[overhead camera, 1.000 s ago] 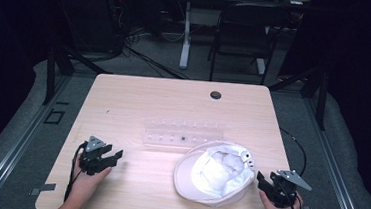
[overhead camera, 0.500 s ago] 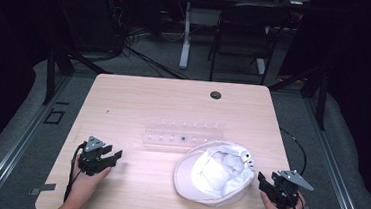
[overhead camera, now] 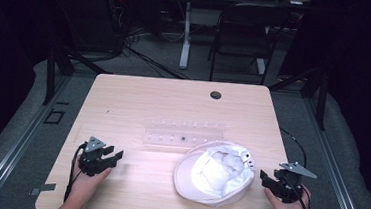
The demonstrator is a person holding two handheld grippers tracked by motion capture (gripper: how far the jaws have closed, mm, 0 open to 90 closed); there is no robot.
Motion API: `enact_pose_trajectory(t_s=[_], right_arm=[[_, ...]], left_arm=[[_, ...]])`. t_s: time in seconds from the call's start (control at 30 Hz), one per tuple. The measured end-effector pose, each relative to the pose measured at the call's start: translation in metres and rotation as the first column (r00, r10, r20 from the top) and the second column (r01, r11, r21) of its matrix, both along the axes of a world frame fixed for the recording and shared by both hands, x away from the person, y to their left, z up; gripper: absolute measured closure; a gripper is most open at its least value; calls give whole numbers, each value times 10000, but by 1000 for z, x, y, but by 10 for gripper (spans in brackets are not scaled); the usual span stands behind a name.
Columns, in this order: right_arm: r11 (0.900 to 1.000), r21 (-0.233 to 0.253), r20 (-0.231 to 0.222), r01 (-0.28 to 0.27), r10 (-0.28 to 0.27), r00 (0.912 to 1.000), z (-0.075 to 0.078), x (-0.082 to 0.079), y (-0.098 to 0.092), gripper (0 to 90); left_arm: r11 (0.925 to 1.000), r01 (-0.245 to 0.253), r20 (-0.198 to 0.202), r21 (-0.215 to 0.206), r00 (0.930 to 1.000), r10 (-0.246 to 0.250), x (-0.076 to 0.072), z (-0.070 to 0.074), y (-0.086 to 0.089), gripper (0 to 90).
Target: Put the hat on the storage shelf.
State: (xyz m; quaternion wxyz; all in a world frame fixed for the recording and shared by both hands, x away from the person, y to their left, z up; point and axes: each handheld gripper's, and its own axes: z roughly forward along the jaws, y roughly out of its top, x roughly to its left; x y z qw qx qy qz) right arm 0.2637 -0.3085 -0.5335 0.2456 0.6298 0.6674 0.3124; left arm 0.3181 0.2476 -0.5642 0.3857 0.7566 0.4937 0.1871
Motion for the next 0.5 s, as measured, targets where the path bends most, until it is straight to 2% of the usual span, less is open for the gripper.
enact_pose_trajectory(t_s=[0.13, 0.27, 0.37, 0.4, 0.5], right_arm=[[9998, 103, -243, -178, 180, 9995, 9, 5, -1, 497], [9989, 85, -777, -468, 473, 9959, 19, 12, 0, 509], [9984, 149, -956, -545, 556, 9939, 23, 16, 1, 509], [9977, 167, -1248, -650, 666, 9899, 29, 20, 1, 509], [9968, 291, -1487, -745, 780, 9858, 39, 26, 2, 504]], left_arm=[[10000, -23, -52, -32, 10000, 23, 1, -1, -1, 533], [10000, -14, -89, 9, 10000, 14, 1, -1, -1, 529], [10000, -43, -100, -33, 9999, 42, 1, -2, 0, 522], [9999, -75, -113, -75, 9999, 74, 1, -2, 0, 521], [9999, -82, -114, -111, 9999, 81, 1, -2, 0, 516]])
